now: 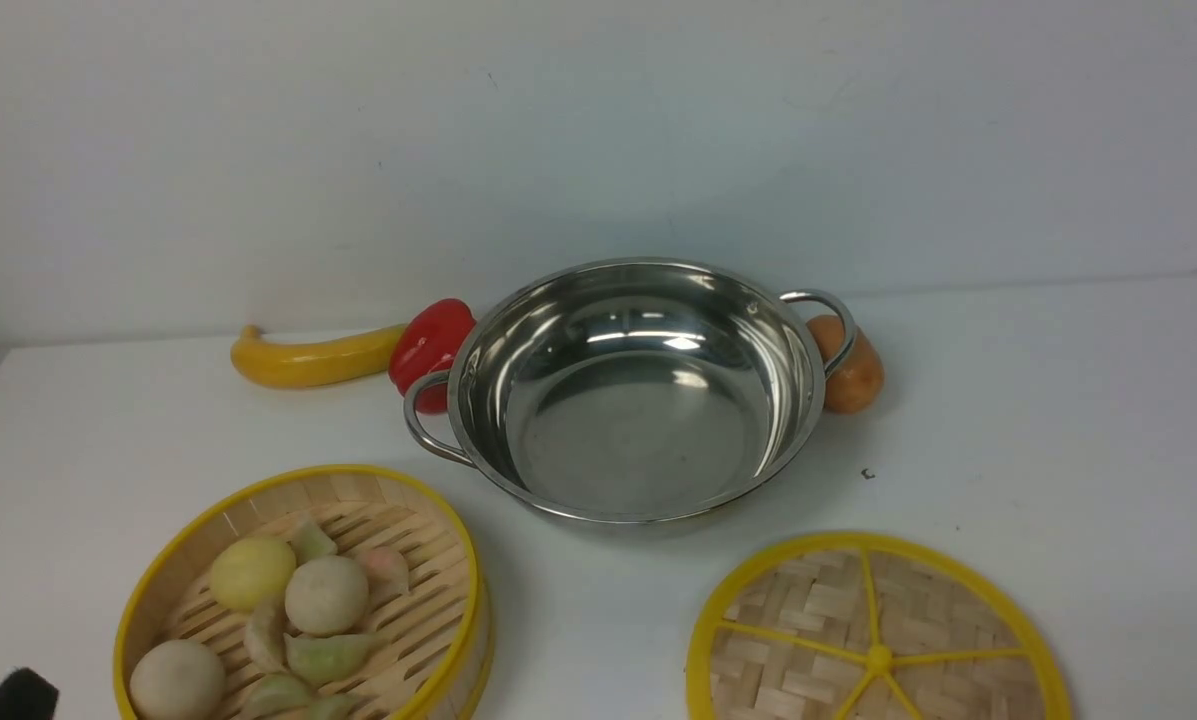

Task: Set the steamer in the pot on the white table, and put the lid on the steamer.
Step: 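Grasp the rim of the steamer basket holding the buns with the left gripper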

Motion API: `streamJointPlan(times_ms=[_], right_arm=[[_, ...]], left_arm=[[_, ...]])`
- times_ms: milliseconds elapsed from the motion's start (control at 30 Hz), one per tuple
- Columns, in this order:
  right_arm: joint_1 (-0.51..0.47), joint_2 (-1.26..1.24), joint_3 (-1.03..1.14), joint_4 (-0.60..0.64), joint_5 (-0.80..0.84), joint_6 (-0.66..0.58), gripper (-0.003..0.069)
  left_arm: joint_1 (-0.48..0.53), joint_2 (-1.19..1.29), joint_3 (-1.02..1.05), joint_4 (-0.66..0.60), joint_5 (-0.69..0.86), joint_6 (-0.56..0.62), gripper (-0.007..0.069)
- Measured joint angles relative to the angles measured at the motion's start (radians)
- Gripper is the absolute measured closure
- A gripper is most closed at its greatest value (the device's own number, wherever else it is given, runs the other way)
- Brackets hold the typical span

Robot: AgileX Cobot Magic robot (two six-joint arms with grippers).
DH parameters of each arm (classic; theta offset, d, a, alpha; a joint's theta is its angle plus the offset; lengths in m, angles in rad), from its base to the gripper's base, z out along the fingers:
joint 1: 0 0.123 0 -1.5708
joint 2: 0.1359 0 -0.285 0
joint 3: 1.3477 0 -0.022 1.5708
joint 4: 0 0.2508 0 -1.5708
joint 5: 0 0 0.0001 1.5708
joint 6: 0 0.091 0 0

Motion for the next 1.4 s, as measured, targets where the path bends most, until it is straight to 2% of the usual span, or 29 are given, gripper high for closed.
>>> streamJointPlan(times_ms=[133,233,467,667,733,767,800,833,900,1100,1267,1400], right_arm=[[0.0,0.0,0.0,0.0,0.0,0.0,0.041],[0.0,0.0,0.0,0.0,0.0,0.0,0.041],[0.0,0.0,0.0,0.0,0.0,0.0,0.041],[0.0,0.0,0.0,0.0,0.0,0.0,0.041],[0.0,0.0,0.0,0.0,0.0,0.0,0.041],[0.0,0.0,0.0,0.0,0.0,0.0,0.041],[0.0,0.0,0.0,0.0,0.0,0.0,0.041],[0.0,0.0,0.0,0.0,0.0,0.0,0.041],[0.0,0.0,0.0,0.0,0.0,0.0,0.041],[0.0,0.0,0.0,0.0,0.0,0.0,0.041],[0.0,0.0,0.0,0.0,0.0,0.0,0.041],[0.0,0.0,0.0,0.0,0.0,0.0,0.041]], left_arm=[[0.0,0.0,0.0,-0.11,-0.08,-0.044,0.0384],[0.0,-0.001,-0.008,-0.15,-0.043,-0.054,0.0384],[0.0,0.082,-0.286,-0.136,0.42,0.085,0.0384],[0.0,0.418,-0.614,-0.133,0.916,0.346,0.0384],[0.0,0.492,-0.675,-0.133,0.983,0.4,0.0384],[0.0,0.589,-0.758,-0.133,1.084,0.478,0.0384],[0.0,0.601,-0.758,-0.133,1.091,0.478,0.0384],[0.0,0.709,-0.832,-0.13,1.13,0.551,0.0384],[0.0,0.827,-0.9,-0.121,1.143,0.604,0.0384],[-0.015,1.155,-1.009,-0.069,1.142,0.623,0.0384],[-0.081,1.345,-1.029,-0.032,1.142,0.587,0.0384],[-0.186,1.413,-1.029,-0.018,1.138,0.491,0.0384]])
